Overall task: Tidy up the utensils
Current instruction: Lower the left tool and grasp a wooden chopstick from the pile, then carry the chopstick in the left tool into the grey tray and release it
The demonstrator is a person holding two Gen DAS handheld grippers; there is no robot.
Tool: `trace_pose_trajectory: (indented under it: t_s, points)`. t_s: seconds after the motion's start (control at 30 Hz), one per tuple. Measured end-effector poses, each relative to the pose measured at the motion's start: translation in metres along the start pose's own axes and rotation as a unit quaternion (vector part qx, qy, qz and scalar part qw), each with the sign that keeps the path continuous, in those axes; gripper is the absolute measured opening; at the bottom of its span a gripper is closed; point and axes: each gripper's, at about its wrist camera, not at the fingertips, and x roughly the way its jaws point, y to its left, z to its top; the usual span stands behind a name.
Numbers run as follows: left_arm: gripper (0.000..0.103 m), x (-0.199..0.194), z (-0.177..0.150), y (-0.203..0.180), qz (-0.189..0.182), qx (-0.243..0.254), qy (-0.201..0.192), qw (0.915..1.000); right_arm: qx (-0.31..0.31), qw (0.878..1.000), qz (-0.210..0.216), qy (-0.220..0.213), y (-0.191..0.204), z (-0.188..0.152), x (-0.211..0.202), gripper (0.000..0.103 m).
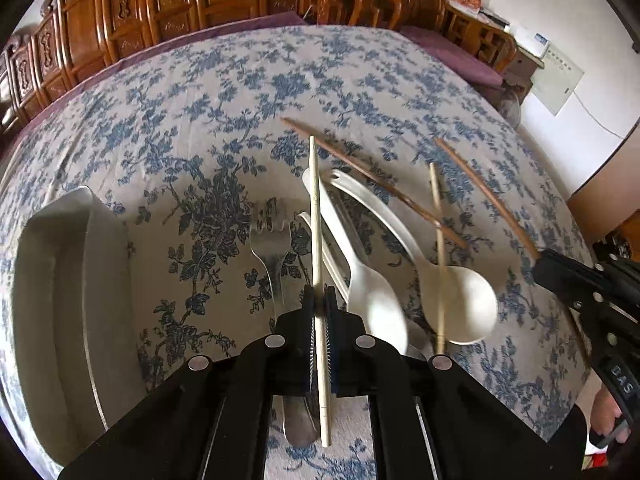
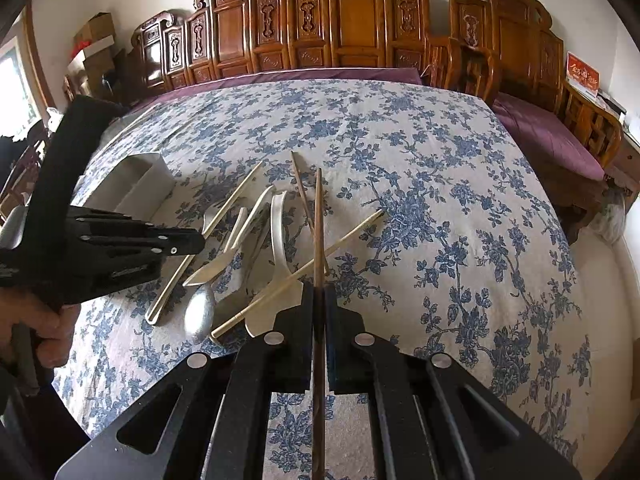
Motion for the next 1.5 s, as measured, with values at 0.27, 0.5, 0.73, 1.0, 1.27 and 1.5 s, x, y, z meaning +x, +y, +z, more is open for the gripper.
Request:
trace_pose_trajectory:
  t_s: [0.27, 0.5, 0.73, 1.0, 1.27, 1.5]
  points:
    - [0.004, -0.051, 0.006, 0.008, -0.02, -0.013, -0.048, 0.9985, -0.006, 1.0, 0.01, -0.011, 0.021, 0.01, -0.011, 0.006]
    - [0.004, -0.095, 0.006, 0.036, -0.003, -0.012, -0.071, 0.9974, -0.015, 0.999, 0.034, -0.028, 0.054, 0.025, -0.021, 0.006]
    - [0.004, -0.112, -0.007, 0.089, 0.019, -0.023, -0.055, 0.998, -0.028, 0.997, 0.067, -0.034, 0.097, 0.039, -0.018, 0.006]
    - [0.004, -0.105, -0.025, 0.149, 0.057, -0.033, -0.022, 0.9976, -0.044, 0.994, 0.093, -0.03, 0.146, 0.049, -0.005, 0.006]
    - [0.004, -0.08, -0.033, 0.17, 0.071, -0.023, 0.005, 0.9972, -0.052, 0.993, 0.104, -0.026, 0.173, 0.058, 0.003, 0.006]
    - [0.005, -0.06, -0.041, 0.171, 0.063, -0.02, 0.018, 0.9977, -0.052, 0.993, 0.101, -0.018, 0.181, 0.063, 0.017, 0.006]
